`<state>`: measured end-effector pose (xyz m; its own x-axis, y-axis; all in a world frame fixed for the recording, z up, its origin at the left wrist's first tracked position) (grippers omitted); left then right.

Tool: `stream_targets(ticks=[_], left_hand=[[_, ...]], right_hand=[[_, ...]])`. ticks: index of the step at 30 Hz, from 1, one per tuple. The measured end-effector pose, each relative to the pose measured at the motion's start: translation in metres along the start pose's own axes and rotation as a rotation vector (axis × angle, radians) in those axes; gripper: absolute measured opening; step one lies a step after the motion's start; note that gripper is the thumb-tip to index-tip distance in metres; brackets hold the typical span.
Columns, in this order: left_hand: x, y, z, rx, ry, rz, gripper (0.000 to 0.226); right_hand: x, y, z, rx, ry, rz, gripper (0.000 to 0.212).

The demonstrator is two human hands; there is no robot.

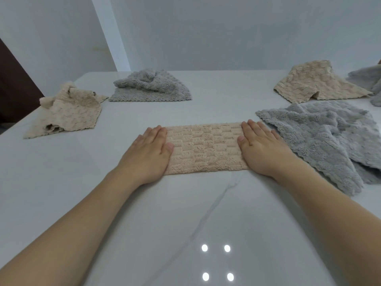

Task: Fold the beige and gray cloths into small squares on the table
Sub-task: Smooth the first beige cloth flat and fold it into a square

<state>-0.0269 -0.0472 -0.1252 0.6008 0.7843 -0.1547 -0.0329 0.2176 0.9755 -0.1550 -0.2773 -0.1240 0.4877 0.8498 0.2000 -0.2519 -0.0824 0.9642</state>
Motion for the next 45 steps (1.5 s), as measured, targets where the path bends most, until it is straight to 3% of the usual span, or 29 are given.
stream_targets(ticks=[11,15,19,23,28,36,40,42,44,45], left_hand=[[0.008,0.022,0.039,-0.006,0.042,-0.074,0.05],[-0.003,0.032,0.054,-0.017,0.032,-0.076,0.016],[-0.007,0.039,0.063,-0.024,0.056,-0.364,0.007],[-0.005,0.043,0.066,-0.024,0.062,-0.572,0.013],[0.013,0.037,0.064,-0.019,0.091,-0.628,0.011],[0.017,0.036,0.07,-0.031,0.116,-0.414,0.014],[0.005,0.043,0.07,-0.008,0.096,-0.119,0.017],[-0.011,0.061,0.064,-0.225,-0.035,0.172,0.018],[-0.036,0.068,0.047,-0.451,-0.126,0.083,0.021],[-0.049,0.061,0.038,-0.449,-0.138,-0.049,0.024]], right_hand=[[0.004,0.017,0.014,0.022,-0.022,0.014,0.05],[0.011,0.03,0.045,-0.003,0.041,-0.04,0.037],[0.008,0.03,0.065,0.036,0.059,0.026,0.02],[0.007,0.035,0.07,0.067,0.047,0.2,0.023],[0.004,0.021,0.073,0.11,0.063,0.214,0.027],[0.006,0.014,0.083,0.068,0.124,0.129,0.038],[0.016,0.023,0.083,0.023,0.203,-0.122,0.028],[0.026,0.037,0.078,-0.105,0.257,-0.199,0.032],[0.041,0.044,0.06,-0.21,0.278,-0.082,0.036],[0.046,0.04,0.048,-0.205,0.262,-0.005,0.037]])
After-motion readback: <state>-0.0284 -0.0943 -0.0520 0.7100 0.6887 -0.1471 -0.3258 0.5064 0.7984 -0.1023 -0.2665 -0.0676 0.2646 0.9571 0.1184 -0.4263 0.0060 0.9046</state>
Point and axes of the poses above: each hand's wrist, its own z-axis towards the middle knuckle, its own y-axis out of the back of the hand, x = y × z, the point moved 7 cm from there along z, towards the middle knuckle, and after that the axes turned 13 degrees about -x, right-handed, at the moved point
